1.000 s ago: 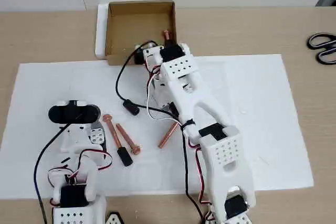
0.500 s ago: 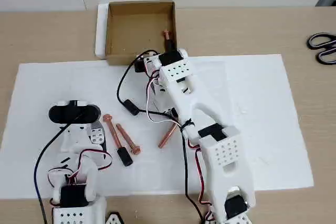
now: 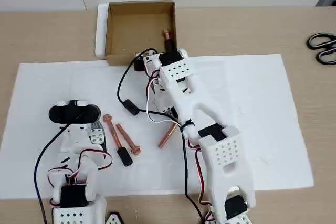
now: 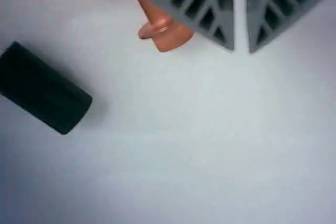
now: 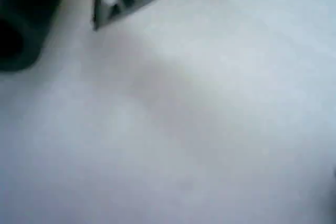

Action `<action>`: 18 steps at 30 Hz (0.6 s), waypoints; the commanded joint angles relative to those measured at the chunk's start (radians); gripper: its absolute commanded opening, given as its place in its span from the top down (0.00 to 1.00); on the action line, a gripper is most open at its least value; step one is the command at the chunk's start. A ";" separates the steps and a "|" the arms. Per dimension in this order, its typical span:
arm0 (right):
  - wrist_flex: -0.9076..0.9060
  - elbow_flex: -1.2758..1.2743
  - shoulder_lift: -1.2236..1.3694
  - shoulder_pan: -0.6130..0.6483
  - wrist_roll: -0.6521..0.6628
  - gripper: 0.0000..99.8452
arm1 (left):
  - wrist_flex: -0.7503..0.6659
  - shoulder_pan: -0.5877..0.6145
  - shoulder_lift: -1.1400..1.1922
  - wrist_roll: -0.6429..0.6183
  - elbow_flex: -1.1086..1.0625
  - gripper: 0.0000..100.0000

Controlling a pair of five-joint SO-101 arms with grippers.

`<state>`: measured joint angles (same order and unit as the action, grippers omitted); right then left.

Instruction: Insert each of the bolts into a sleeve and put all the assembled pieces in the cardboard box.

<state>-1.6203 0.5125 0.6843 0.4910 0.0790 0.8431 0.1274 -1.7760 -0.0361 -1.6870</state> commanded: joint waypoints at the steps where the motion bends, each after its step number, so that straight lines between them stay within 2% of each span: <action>1: 0.039 0.000 -0.062 0.004 -0.008 0.83 | -0.015 0.006 -0.005 -0.003 0.004 0.99; 16: 0.116 -0.003 -0.008 -0.001 -0.057 0.83 | -0.015 0.006 -0.003 -0.003 0.004 0.99; 18: 0.117 0.000 0.018 0.001 -0.057 0.86 | -0.015 0.006 -0.003 -0.003 0.004 0.99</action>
<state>-1.5436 0.5048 0.6997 0.4895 0.0269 0.8431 0.1274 -1.7760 -0.0361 -1.6870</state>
